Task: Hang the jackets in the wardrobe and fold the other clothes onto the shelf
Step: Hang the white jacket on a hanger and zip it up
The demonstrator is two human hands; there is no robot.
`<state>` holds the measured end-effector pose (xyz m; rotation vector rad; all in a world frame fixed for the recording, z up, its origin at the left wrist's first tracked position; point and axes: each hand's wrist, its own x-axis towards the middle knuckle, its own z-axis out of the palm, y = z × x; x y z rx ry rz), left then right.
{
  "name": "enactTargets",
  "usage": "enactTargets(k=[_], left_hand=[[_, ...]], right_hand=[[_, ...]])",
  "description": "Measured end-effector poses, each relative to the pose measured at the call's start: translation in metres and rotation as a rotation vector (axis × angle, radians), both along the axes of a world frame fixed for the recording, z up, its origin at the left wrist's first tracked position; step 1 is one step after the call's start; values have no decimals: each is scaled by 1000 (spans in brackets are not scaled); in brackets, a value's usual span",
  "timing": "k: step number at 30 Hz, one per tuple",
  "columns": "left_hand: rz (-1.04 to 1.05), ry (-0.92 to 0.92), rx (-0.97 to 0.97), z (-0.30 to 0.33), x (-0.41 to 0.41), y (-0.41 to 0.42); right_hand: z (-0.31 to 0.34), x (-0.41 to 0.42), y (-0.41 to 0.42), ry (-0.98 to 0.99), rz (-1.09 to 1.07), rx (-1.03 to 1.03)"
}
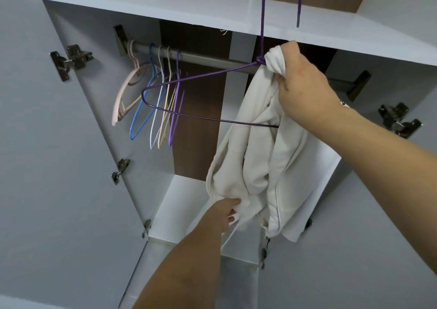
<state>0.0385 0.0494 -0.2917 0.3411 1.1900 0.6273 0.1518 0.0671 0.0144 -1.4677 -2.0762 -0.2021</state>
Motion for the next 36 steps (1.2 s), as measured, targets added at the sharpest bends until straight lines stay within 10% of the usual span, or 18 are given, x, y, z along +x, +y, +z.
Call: enactTargets(k=[9, 18, 26, 33, 36], left_hand=[[277, -2, 276, 76, -97, 41], [15, 125, 295, 221, -186, 39], [71, 32, 455, 270, -86, 17], [-712, 1441, 1449, 261, -82, 13], [-763, 1527, 1485, 246, -98, 15]], right_hand=[[-61, 36, 7, 120, -70, -142], [-109, 56, 10, -123, -120, -353], [-97, 9, 6, 42, 31, -355], [-63, 12, 7, 590, 228, -500], [-64, 15, 14, 697, 207, -522]])
